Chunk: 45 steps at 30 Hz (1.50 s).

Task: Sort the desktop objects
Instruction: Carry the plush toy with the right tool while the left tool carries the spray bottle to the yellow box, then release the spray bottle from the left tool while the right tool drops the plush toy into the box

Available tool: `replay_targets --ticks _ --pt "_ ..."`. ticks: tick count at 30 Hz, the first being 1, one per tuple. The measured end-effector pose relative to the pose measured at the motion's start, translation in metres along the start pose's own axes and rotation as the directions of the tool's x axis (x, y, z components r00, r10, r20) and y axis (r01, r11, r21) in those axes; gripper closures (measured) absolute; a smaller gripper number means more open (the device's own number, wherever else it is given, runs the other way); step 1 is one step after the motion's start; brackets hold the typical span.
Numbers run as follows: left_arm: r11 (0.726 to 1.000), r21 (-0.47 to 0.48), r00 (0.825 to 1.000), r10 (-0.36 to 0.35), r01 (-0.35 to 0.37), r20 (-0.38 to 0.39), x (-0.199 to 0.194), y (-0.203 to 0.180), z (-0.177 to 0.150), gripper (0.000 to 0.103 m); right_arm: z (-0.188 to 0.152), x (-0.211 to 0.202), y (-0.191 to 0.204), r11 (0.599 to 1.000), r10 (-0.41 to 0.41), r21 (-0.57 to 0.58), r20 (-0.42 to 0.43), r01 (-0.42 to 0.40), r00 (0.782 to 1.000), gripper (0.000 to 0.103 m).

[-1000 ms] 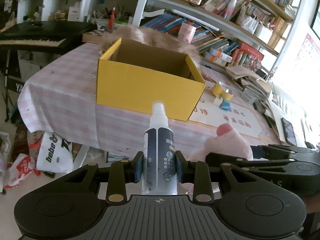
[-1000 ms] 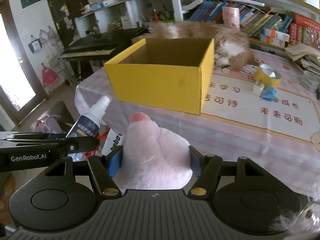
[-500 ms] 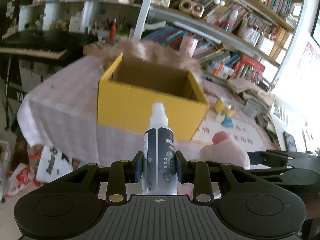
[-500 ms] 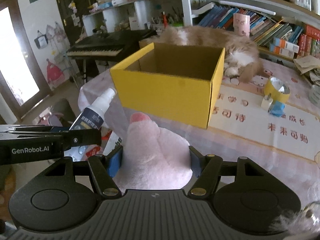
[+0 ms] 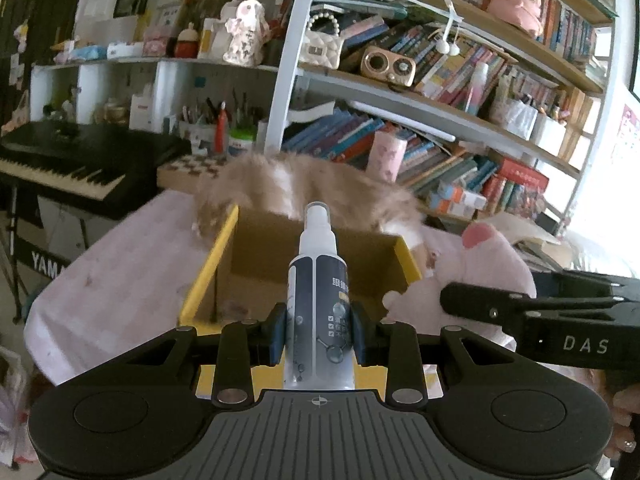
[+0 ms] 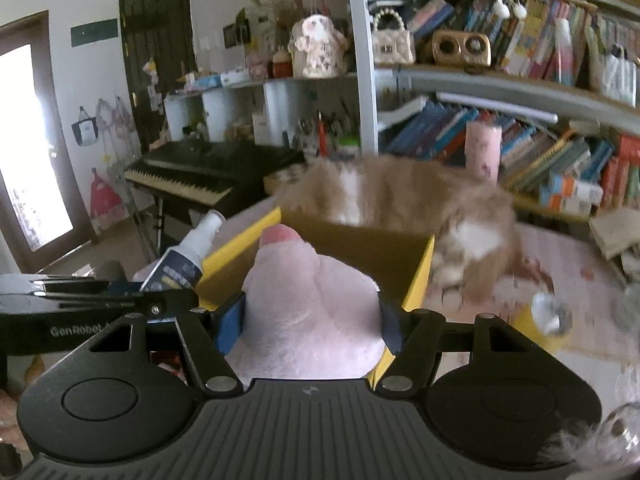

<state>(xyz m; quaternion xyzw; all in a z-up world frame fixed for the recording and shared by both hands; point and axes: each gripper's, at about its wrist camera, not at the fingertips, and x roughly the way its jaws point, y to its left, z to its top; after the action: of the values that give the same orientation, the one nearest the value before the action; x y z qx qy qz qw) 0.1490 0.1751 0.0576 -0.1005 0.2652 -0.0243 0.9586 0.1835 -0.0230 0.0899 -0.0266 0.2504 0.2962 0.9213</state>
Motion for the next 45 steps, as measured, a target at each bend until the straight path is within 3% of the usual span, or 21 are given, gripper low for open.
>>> replay_targets --ticks 5,10,15,23,28,31,35,38,45 --pt "1.000 0.001 0.999 0.026 -0.026 -0.020 0.038 0.001 0.012 0.072 0.023 0.037 -0.016 0.999 0.004 -0.041 0.008 -0.004 1.000 0.038" --pt "0.997 0.037 0.993 0.070 -0.067 -0.091 0.078 0.004 0.008 0.072 0.024 0.079 -0.030 0.996 0.019 -0.080 -0.071 -0.025 0.997 0.038" --pt "0.989 0.096 0.975 0.128 -0.112 -0.181 0.108 0.006 -0.002 0.072 0.012 0.116 -0.028 0.980 0.030 -0.190 -0.165 -0.061 0.986 0.038" --pt "0.981 0.138 0.949 0.167 -0.134 -0.267 0.132 0.013 -0.007 0.072 -0.001 0.158 -0.027 0.949 0.079 -0.265 -0.328 -0.172 0.941 0.038" --pt "0.983 0.131 0.945 0.158 -0.125 -0.286 0.139 0.015 -0.007 0.071 -0.001 0.167 -0.033 0.951 0.110 -0.231 -0.368 -0.205 0.923 0.036" --pt "0.986 0.117 0.949 0.145 -0.116 -0.279 0.140 0.015 -0.005 0.068 -0.001 0.169 -0.034 0.956 0.094 -0.225 -0.368 -0.186 0.925 0.034" --pt "0.986 0.105 0.962 0.154 -0.133 -0.225 0.131 0.014 0.000 0.041 0.003 0.160 -0.040 0.970 0.082 -0.192 -0.324 -0.150 0.943 0.031" --pt "0.986 0.098 0.975 0.148 -0.133 -0.163 0.116 0.010 0.006 0.030 0.009 0.148 -0.047 0.980 0.069 -0.163 -0.274 -0.117 0.959 0.029" --pt "0.984 0.122 0.988 0.136 -0.126 -0.074 0.081 -0.004 0.011 0.023 0.014 0.114 -0.054 0.993 0.023 -0.111 -0.179 -0.044 0.984 0.029"
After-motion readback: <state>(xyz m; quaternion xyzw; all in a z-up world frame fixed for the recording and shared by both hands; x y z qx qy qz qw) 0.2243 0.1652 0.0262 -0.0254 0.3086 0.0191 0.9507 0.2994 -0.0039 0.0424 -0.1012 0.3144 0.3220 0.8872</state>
